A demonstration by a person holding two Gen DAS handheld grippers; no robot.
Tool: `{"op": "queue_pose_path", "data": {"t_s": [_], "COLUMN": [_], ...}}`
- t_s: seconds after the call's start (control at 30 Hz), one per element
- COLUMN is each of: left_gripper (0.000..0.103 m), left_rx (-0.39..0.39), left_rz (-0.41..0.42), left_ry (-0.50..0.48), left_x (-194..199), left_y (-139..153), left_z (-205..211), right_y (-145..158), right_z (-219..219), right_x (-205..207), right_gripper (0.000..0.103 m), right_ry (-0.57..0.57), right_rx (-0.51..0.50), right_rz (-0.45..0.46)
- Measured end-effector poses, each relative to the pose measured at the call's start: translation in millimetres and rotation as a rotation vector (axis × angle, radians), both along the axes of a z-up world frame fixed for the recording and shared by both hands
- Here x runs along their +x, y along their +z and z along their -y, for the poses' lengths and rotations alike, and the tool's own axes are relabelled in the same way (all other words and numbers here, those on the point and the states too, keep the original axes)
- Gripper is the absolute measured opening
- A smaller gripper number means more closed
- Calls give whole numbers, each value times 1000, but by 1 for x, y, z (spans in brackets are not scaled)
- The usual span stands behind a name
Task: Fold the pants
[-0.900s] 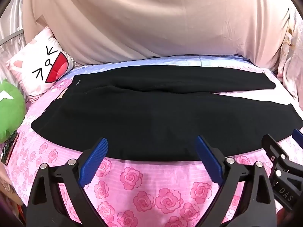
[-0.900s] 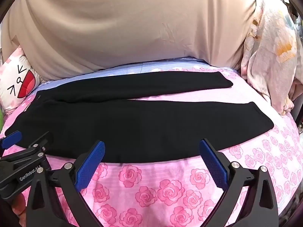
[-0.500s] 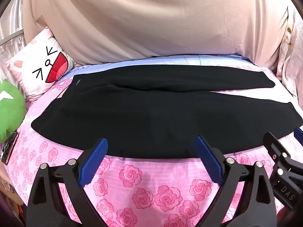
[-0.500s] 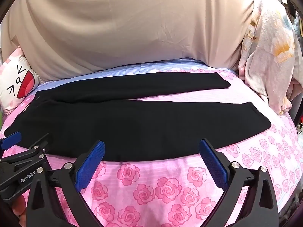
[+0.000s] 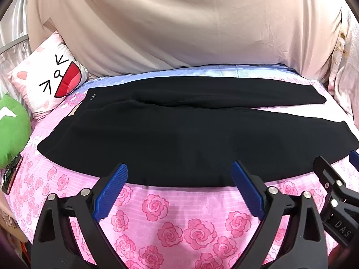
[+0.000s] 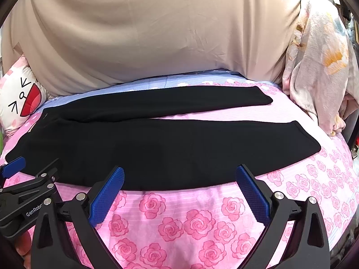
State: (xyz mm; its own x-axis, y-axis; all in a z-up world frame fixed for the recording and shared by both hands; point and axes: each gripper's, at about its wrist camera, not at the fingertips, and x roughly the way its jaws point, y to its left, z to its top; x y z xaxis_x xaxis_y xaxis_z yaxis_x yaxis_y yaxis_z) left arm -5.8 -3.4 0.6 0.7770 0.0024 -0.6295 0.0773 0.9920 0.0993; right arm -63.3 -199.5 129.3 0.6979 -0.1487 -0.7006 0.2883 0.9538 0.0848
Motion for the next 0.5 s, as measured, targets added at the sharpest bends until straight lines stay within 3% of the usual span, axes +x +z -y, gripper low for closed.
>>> {"op": "queue_pose_path", "data": {"t_s": [0.5], "left_gripper": [91], "left_rx": [1], "left_rz": [-1], "left_ry": [2], "left_x": [0], "left_y": [1], "left_z": [-2], "right_y": [-1], "right_z": [-2], "right_x": [0], "right_gripper": [98], "right_ry": [6], "right_rx": [-5], "right_rz": [1]}}
